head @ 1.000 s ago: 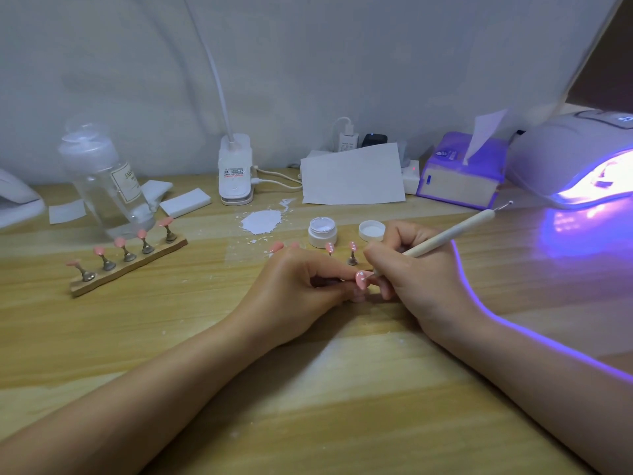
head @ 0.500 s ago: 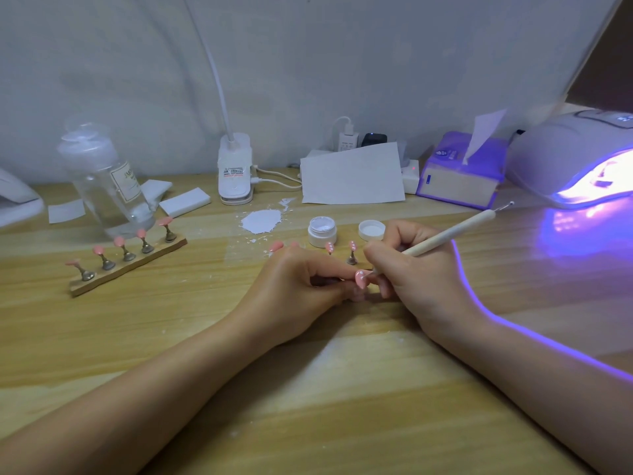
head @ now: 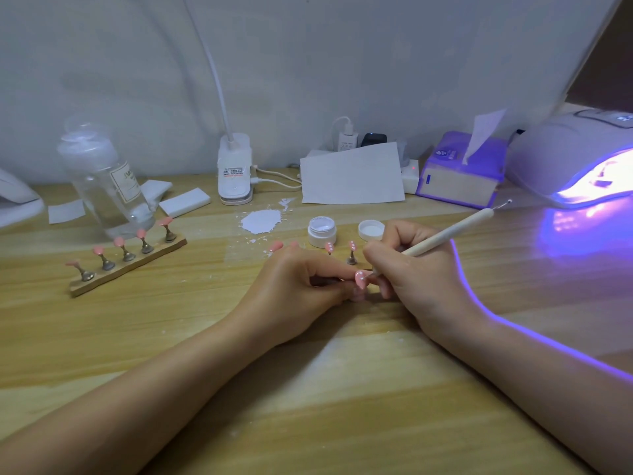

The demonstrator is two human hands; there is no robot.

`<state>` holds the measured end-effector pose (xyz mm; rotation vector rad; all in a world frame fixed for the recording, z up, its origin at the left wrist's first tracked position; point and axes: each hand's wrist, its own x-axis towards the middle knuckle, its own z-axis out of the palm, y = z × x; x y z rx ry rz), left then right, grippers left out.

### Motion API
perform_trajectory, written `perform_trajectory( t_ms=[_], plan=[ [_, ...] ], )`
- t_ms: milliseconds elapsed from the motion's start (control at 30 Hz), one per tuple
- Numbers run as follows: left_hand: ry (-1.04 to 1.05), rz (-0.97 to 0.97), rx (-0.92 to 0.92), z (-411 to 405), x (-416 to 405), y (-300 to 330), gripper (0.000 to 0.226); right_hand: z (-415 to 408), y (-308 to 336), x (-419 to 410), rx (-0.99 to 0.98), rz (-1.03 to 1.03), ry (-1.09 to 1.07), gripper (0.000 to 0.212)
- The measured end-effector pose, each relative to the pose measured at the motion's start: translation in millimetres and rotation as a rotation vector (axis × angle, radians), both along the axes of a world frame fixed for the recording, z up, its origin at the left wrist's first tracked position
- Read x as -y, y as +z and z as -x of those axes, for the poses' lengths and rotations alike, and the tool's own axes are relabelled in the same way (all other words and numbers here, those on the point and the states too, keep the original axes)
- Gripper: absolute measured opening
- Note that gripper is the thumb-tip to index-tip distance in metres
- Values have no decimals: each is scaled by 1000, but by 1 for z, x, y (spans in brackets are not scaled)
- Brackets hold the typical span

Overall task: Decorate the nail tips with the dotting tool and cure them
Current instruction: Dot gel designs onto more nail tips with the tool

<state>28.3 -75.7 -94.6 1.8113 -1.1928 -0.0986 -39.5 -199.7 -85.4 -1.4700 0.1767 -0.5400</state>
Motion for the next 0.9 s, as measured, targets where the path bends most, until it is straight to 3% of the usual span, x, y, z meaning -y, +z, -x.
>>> perform_trajectory(
  t_ms=[233,700,900],
  plan=[
    [1,3,-3,1,0,1,25,0,1,-1,1,23,-15,34],
    [8,-2,12,0,1,1,15,-1,0,-1,19,40,-14,32],
    [3,9,-12,1,0,2,24,-1,0,0,16,45,-11,33]
  ],
)
